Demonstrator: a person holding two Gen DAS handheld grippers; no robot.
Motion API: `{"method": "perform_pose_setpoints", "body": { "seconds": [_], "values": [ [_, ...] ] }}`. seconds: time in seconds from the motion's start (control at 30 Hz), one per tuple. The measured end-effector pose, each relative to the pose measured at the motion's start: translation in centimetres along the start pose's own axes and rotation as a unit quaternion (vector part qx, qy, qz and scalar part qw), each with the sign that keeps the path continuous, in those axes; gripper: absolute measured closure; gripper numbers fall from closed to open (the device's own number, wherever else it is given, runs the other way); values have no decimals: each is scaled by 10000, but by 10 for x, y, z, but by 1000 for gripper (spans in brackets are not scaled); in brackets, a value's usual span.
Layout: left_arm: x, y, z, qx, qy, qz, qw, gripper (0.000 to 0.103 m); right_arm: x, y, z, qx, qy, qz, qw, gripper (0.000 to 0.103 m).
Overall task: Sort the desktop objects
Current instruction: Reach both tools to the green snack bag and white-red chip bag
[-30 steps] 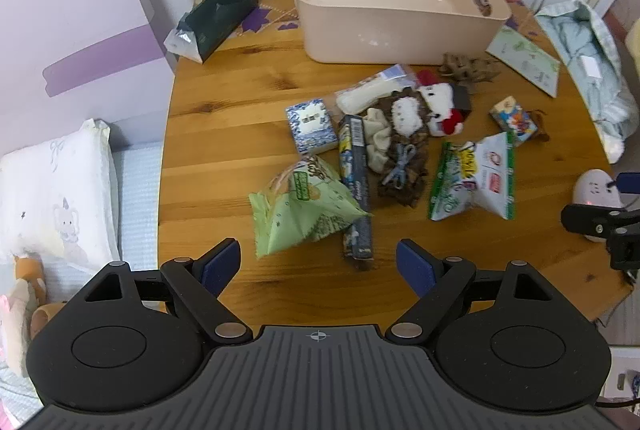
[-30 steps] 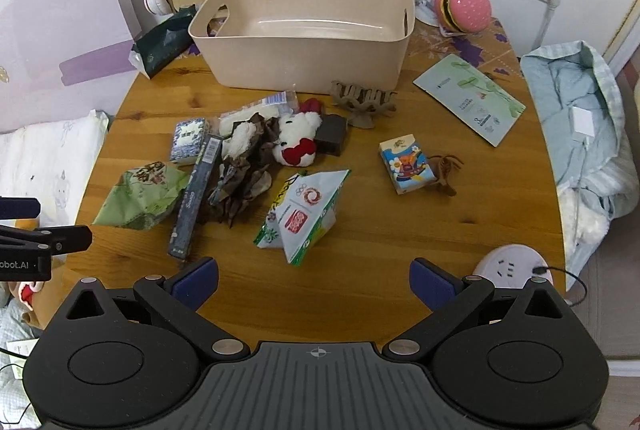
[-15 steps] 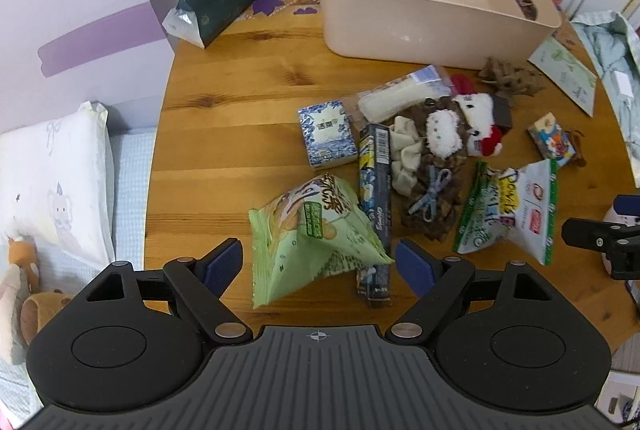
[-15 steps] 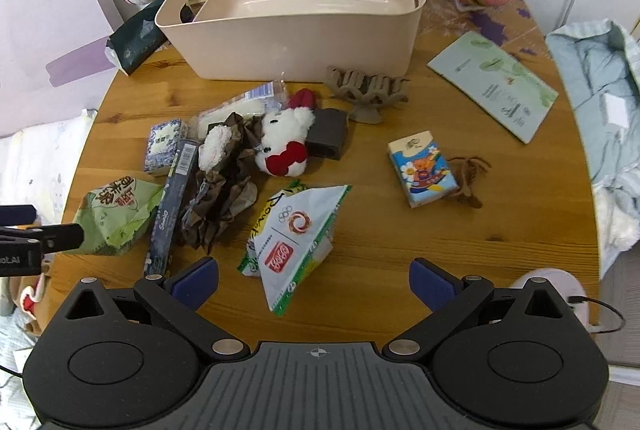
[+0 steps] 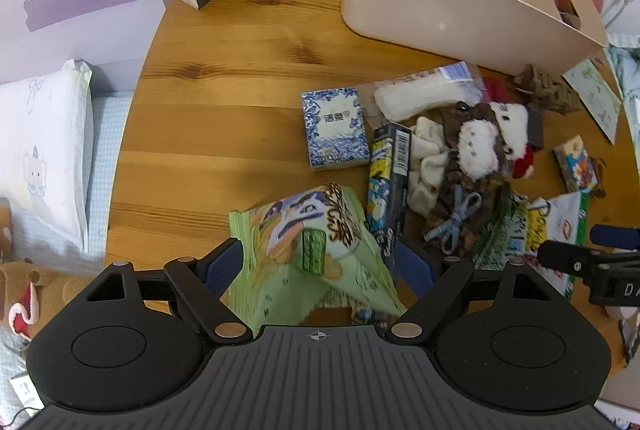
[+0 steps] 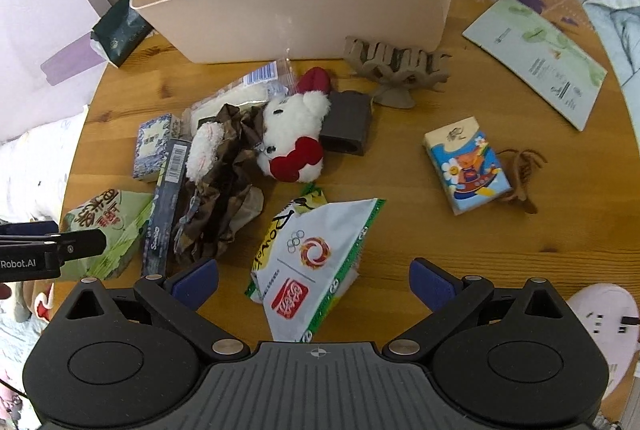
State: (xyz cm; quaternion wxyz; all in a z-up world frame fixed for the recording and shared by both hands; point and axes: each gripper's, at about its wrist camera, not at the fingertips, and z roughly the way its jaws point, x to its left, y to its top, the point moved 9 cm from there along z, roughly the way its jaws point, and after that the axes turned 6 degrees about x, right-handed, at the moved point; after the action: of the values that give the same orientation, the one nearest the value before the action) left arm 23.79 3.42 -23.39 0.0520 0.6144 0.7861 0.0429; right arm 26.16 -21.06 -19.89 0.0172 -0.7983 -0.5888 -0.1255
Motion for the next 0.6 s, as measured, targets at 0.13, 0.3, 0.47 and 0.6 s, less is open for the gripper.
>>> {"method": "perform_pose_setpoints", "body": {
  "seconds": [0.13,0.3,0.47,0.6],
  "values": [
    [0,4,10,44,-26,-11,10000,18,0,3,11,57,18,36,10000,3],
    [-3,5,23,211,-148,-89,9996,19,-3,4,28,243,137,231,9993,12],
    [-5,8,25,166,-305,-111,9993,27,-8,4,37,273,223,421,9985,26],
    [-4,9,24,143,-355,-91,9992,30,-10,3,40,235,293,409,9985,40]
  ]
}}
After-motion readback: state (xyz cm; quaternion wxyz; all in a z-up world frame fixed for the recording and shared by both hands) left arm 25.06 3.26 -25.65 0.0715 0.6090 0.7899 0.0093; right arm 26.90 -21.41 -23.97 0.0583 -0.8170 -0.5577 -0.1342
